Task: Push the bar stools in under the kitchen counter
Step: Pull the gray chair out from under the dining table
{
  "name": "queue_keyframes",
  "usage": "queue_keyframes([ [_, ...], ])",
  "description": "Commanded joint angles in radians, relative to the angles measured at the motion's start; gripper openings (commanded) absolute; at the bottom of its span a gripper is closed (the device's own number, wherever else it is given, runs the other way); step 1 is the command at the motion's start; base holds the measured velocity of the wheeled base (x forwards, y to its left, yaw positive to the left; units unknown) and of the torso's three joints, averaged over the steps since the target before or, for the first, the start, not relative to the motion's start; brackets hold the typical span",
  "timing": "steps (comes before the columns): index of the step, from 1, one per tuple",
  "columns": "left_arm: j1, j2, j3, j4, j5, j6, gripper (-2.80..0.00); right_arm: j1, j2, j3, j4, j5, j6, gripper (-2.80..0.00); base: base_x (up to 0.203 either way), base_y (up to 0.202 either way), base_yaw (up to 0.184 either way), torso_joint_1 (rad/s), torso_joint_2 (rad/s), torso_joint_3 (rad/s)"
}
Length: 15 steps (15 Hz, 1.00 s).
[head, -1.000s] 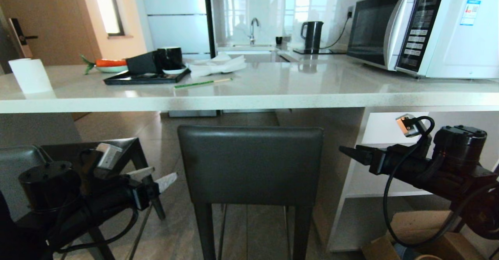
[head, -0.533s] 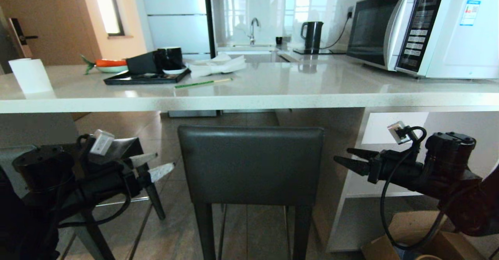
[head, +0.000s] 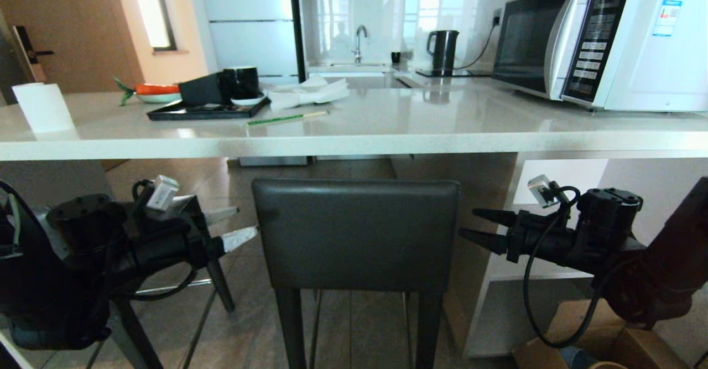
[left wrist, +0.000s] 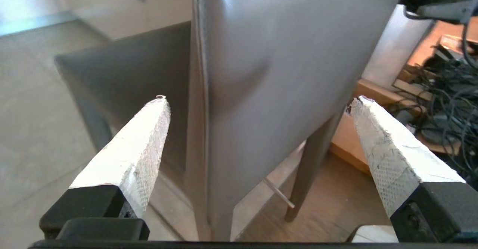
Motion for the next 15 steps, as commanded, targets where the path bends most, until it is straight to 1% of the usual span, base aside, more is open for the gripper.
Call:
queue_keyframes([
  [1,-0.004,0.051,-0.048,-0.015,-0.011,-0.002,0.00,0.022,-0.002,-0.029,-0.004,0.007,0.006,0.00,0.000,0.000,0.000,0.000,0.00,0.000],
  [3,-0.021,0.108,-0.130,-0.015,-0.013,-0.003,0.00,0.053,0.001,-0.078,0.051,0.014,0.007,0.00,0.000,0.000,0.000,0.000,0.00,0.000],
  [5,-0.039,0.178,-0.176,-0.019,-0.012,-0.004,0.00,0.064,0.016,-0.120,0.093,0.033,0.007,0.00,0.000,0.000,0.000,0.000,0.00,0.000],
  [9,-0.057,0.296,-0.231,-0.055,-0.011,-0.005,0.00,0.068,0.104,-0.196,0.099,0.039,0.007,0.00,0.000,0.000,0.000,0.000,0.00,0.000],
  [10,-0.069,0.299,-0.235,-0.052,-0.013,-0.010,0.00,0.078,0.112,-0.199,0.099,0.042,0.006,0.00,0.000,0.000,0.000,0.000,0.00,0.000],
  [12,-0.107,0.296,-0.237,-0.053,-0.015,-0.029,0.00,0.092,0.109,-0.179,0.100,0.083,0.006,0.00,0.000,0.000,0.000,0.000,0.00,0.000],
  [14,-0.157,0.286,-0.239,-0.055,-0.025,-0.040,0.00,0.109,0.093,-0.147,0.099,0.097,0.005,0.00,0.000,0.000,0.000,0.000,0.00,0.000],
  [15,-0.183,0.276,-0.240,-0.056,-0.027,-0.054,0.00,0.113,0.077,-0.127,0.098,0.125,0.006,0.00,0.000,0.000,0.000,0.000,0.00,0.000],
])
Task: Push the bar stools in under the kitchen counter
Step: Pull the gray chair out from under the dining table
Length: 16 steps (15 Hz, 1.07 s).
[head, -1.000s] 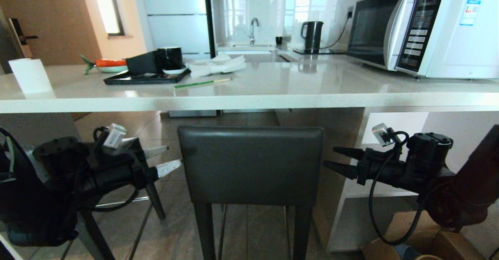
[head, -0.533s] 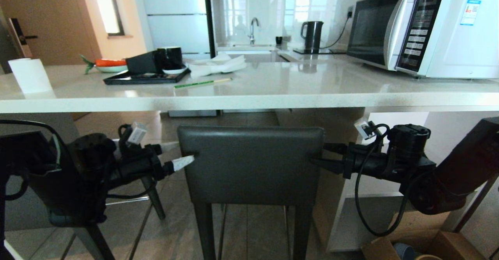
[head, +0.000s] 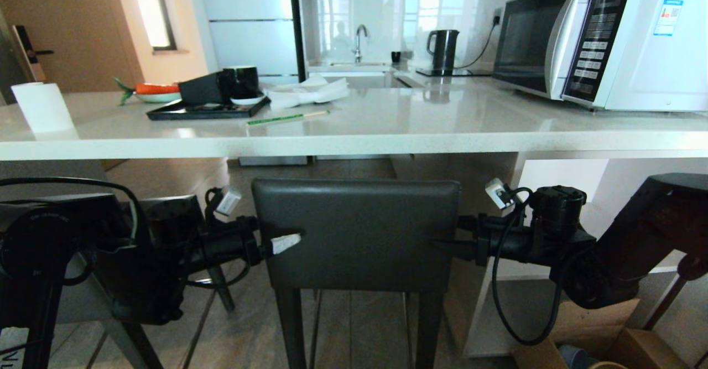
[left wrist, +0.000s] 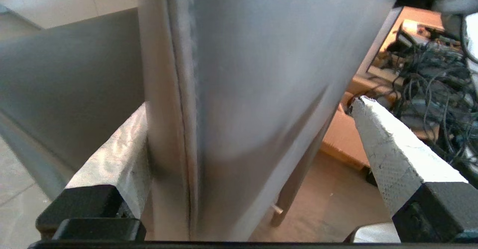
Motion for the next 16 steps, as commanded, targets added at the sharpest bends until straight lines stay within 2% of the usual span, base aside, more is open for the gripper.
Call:
queue_keyframes([
  [1,-0.042,-0.017,0.001,-0.010,-0.010,-0.015,0.00,0.010,-0.031,0.039,-0.006,0.042,0.001,0.00,0.000,0.000,0.000,0.000,0.00,0.000],
  [4,-0.076,-0.025,0.016,-0.010,0.001,-0.017,0.00,0.012,-0.053,0.067,-0.007,0.111,0.000,0.00,0.000,0.000,0.000,0.000,0.00,0.000],
  [9,-0.106,-0.010,0.014,-0.010,0.011,0.005,0.00,0.039,-0.033,0.046,-0.007,0.109,0.006,0.00,0.000,0.000,0.000,0.000,0.00,0.000],
  [13,-0.108,-0.010,0.015,-0.010,0.053,0.005,0.00,0.035,-0.041,0.026,-0.020,0.105,0.077,0.00,0.000,0.000,0.000,0.000,0.00,0.000],
  [16,-0.126,-0.016,0.020,-0.010,0.069,0.005,0.00,0.032,-0.043,0.026,-0.026,0.104,0.079,0.00,0.000,0.000,0.000,0.000,0.00,0.000],
])
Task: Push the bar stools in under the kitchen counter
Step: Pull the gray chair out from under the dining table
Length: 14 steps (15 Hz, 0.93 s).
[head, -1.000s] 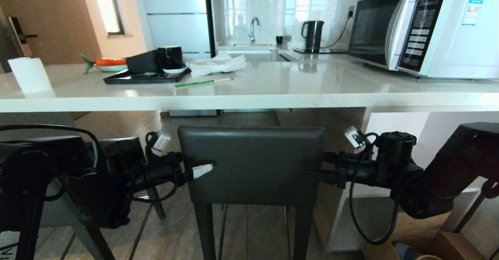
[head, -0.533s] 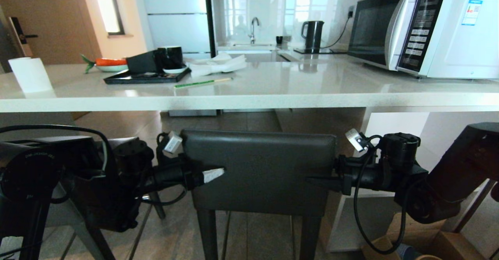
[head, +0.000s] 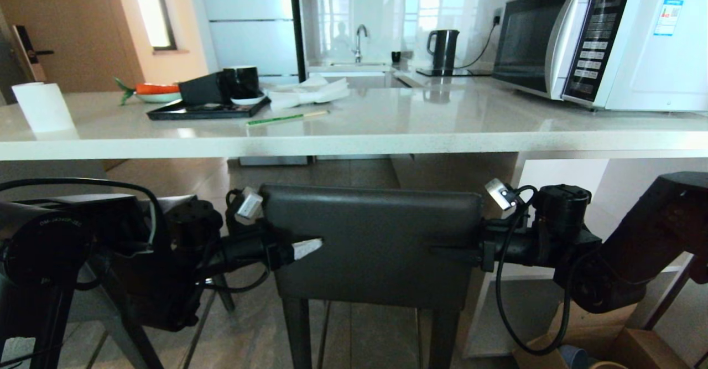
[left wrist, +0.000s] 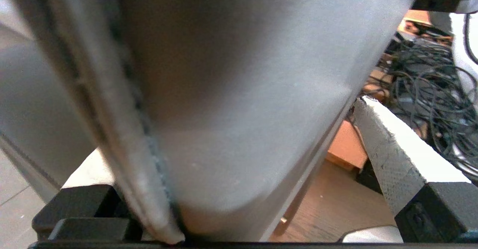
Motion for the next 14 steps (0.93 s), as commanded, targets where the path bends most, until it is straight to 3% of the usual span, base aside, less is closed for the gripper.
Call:
queue_keyframes([
  [1,-0.014,-0.003,-0.003,-0.008,0.028,-0.001,0.00,-0.003,-0.011,0.001,-0.011,0.003,0.000,0.00,0.000,0.000,0.000,0.000,0.00,0.000],
  [3,-0.029,-0.003,-0.005,-0.008,0.092,0.011,0.00,-0.004,-0.015,0.002,-0.010,0.003,0.002,0.00,0.000,0.000,0.000,0.000,0.00,0.000],
  [5,-0.027,0.004,-0.003,-0.008,0.095,0.057,0.00,-0.004,-0.015,0.005,-0.009,0.003,0.002,0.00,-0.064,0.000,0.000,0.004,0.00,0.000],
  [14,-0.052,-0.021,-0.010,-0.008,0.101,0.059,0.00,-0.004,-0.023,0.018,-0.011,0.002,0.002,0.00,-0.194,0.000,-0.002,0.003,0.00,0.001],
])
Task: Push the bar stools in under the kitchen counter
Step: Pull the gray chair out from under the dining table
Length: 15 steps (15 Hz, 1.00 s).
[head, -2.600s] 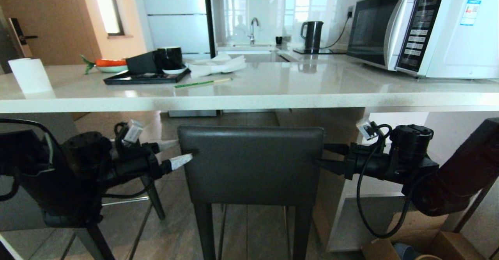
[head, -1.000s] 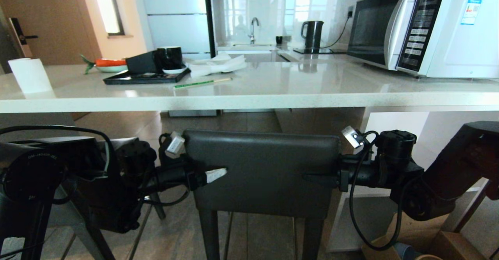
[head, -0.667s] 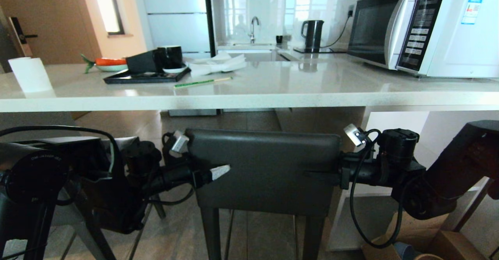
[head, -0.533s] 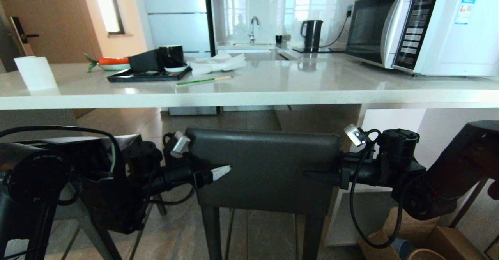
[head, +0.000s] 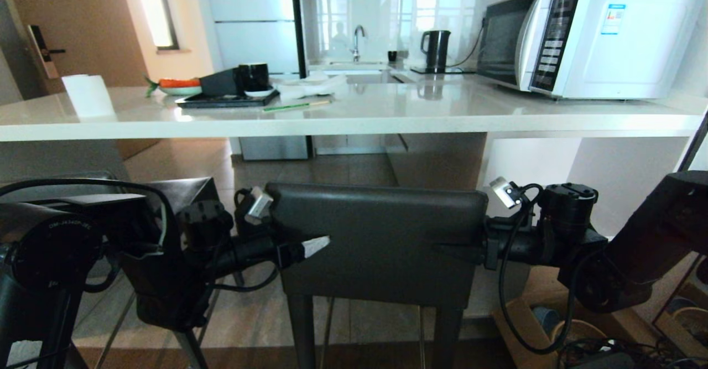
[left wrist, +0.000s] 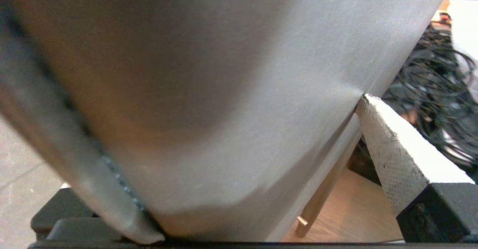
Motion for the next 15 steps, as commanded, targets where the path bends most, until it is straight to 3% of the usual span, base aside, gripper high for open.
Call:
queue_keyframes([
  [1,-0.009,-0.019,0.006,-0.014,-0.005,0.000,0.00,0.001,-0.015,0.014,-0.007,0.007,0.001,0.00,-0.193,0.000,-0.001,0.002,0.00,0.004],
  [5,-0.019,-0.039,0.048,-0.014,-0.002,0.006,0.00,0.001,-0.026,0.042,-0.008,0.007,-0.001,0.00,-0.194,0.000,0.000,0.004,0.00,0.002],
  [8,-0.041,-0.042,0.058,-0.014,0.056,0.021,0.00,0.001,-0.031,0.045,-0.008,0.008,-0.001,0.00,-0.196,0.000,-0.001,0.005,0.00,0.003],
  [15,-0.056,-0.059,0.072,-0.014,0.063,0.021,0.00,0.001,-0.036,0.072,-0.008,0.009,-0.003,0.00,-0.169,0.000,-0.002,0.002,0.01,0.003],
])
